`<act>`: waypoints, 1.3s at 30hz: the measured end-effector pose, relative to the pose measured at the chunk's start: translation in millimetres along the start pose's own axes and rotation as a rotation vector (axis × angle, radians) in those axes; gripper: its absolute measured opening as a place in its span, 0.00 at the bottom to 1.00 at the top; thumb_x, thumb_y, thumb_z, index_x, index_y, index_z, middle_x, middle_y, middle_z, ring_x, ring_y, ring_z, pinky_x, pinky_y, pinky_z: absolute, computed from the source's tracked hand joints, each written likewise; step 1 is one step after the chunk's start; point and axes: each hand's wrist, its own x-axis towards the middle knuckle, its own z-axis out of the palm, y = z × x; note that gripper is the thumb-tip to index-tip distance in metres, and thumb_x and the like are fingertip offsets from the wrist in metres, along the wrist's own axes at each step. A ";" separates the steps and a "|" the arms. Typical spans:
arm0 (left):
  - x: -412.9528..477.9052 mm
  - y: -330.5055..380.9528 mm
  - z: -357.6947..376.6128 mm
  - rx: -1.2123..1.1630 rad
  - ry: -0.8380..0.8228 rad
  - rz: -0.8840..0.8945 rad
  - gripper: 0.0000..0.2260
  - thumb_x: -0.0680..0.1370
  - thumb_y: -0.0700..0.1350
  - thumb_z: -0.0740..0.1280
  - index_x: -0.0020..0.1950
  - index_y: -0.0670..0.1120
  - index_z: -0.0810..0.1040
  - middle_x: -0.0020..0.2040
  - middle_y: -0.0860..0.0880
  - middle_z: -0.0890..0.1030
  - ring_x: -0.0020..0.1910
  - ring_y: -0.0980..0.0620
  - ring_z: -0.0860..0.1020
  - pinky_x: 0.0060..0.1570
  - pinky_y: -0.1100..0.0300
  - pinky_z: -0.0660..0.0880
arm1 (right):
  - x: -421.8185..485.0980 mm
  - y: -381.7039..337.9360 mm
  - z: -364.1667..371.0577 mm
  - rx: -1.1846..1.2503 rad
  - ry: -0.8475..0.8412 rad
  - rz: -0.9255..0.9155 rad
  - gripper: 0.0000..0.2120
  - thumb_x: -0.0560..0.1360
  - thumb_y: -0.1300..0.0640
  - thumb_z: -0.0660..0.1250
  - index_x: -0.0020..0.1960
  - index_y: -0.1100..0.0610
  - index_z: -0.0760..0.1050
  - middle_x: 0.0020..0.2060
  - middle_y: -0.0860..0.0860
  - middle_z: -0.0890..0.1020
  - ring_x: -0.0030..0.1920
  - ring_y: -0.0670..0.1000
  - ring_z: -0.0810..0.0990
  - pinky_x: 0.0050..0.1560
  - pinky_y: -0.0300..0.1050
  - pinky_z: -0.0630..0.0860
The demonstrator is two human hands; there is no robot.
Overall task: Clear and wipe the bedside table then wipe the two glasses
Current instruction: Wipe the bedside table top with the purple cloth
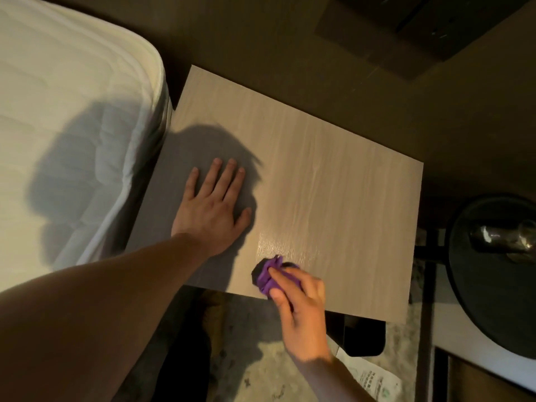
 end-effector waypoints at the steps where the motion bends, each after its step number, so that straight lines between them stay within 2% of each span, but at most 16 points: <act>1: 0.5 0.2 0.3 -0.003 -0.006 0.001 0.35 0.84 0.66 0.45 0.86 0.50 0.43 0.87 0.48 0.45 0.86 0.45 0.40 0.82 0.39 0.40 | 23.7 -1.9 -9.1 0.018 0.043 0.005 0.16 0.82 0.47 0.61 0.67 0.43 0.79 0.62 0.47 0.79 0.59 0.53 0.73 0.62 0.42 0.69; 3: 1.3 0.8 0.2 -0.007 -0.010 -0.003 0.35 0.84 0.67 0.45 0.86 0.50 0.42 0.87 0.48 0.44 0.85 0.46 0.39 0.82 0.40 0.38 | 86.8 -6.6 -23.3 0.001 0.142 -0.018 0.16 0.83 0.49 0.62 0.67 0.47 0.80 0.62 0.50 0.79 0.60 0.55 0.73 0.63 0.41 0.66; 5: 0.8 1.2 0.1 -0.005 -0.020 -0.011 0.36 0.83 0.67 0.44 0.86 0.50 0.42 0.87 0.48 0.44 0.85 0.45 0.39 0.82 0.39 0.38 | 154.6 -11.5 -27.8 -0.029 0.173 0.002 0.16 0.83 0.50 0.62 0.68 0.49 0.79 0.62 0.53 0.79 0.60 0.57 0.72 0.63 0.50 0.68; 8: 1.4 1.6 0.7 0.002 -0.035 -0.014 0.36 0.83 0.68 0.42 0.86 0.51 0.41 0.87 0.48 0.43 0.85 0.45 0.39 0.82 0.38 0.39 | 237.7 -18.4 -26.2 -0.082 0.155 0.043 0.16 0.85 0.51 0.62 0.71 0.48 0.77 0.66 0.53 0.77 0.62 0.58 0.70 0.65 0.56 0.68; 11: 3.1 1.4 -0.1 -0.001 -0.043 -0.025 0.36 0.83 0.68 0.41 0.86 0.51 0.41 0.87 0.49 0.43 0.85 0.46 0.39 0.82 0.39 0.38 | 291.5 -27.1 -22.5 -0.195 0.096 -0.048 0.18 0.85 0.48 0.60 0.73 0.47 0.75 0.70 0.52 0.75 0.66 0.60 0.68 0.67 0.55 0.66; 13: 3.3 2.1 -1.1 -0.001 -0.061 -0.025 0.35 0.83 0.68 0.41 0.86 0.52 0.39 0.86 0.49 0.40 0.85 0.46 0.36 0.81 0.40 0.35 | 306.3 -28.0 -16.2 -0.319 0.039 -0.105 0.20 0.85 0.43 0.57 0.75 0.43 0.72 0.75 0.50 0.71 0.72 0.60 0.65 0.71 0.58 0.64; 16: 3.6 2.8 -3.0 0.000 -0.077 -0.031 0.36 0.82 0.68 0.40 0.85 0.53 0.37 0.86 0.50 0.37 0.84 0.46 0.34 0.81 0.40 0.34 | 303.5 -22.9 -4.5 -0.370 -0.011 -0.082 0.23 0.84 0.38 0.52 0.78 0.38 0.65 0.81 0.46 0.63 0.81 0.58 0.56 0.76 0.61 0.55; 19: 3.7 3.3 -2.8 -0.001 -0.077 -0.034 0.36 0.82 0.68 0.41 0.85 0.53 0.36 0.86 0.50 0.37 0.84 0.47 0.34 0.81 0.41 0.34 | 295.1 -20.1 -0.1 -0.361 -0.001 -0.084 0.24 0.84 0.37 0.52 0.78 0.38 0.64 0.81 0.48 0.62 0.83 0.58 0.54 0.79 0.62 0.52; 24: 3.6 2.3 -0.9 0.010 -0.053 -0.034 0.36 0.82 0.68 0.44 0.86 0.52 0.41 0.87 0.49 0.44 0.85 0.47 0.38 0.82 0.40 0.38 | 262.4 -16.2 3.5 -0.374 0.018 -0.109 0.23 0.84 0.39 0.52 0.77 0.37 0.65 0.79 0.49 0.67 0.81 0.60 0.59 0.77 0.60 0.57; 33: 2.1 4.4 0.3 0.015 -0.034 -0.041 0.33 0.84 0.66 0.41 0.86 0.53 0.39 0.87 0.49 0.43 0.85 0.47 0.38 0.82 0.40 0.40 | 169.5 -6.2 10.1 -0.398 -0.029 -0.161 0.22 0.85 0.43 0.55 0.78 0.40 0.65 0.79 0.49 0.66 0.81 0.60 0.59 0.74 0.58 0.63; 39: 0.0 4.5 0.8 0.033 0.015 -0.030 0.33 0.84 0.63 0.44 0.86 0.51 0.44 0.87 0.48 0.48 0.86 0.45 0.43 0.83 0.39 0.43 | 111.7 -2.0 15.9 -0.408 -0.058 -0.172 0.22 0.84 0.43 0.58 0.77 0.41 0.67 0.77 0.49 0.69 0.80 0.61 0.62 0.73 0.57 0.66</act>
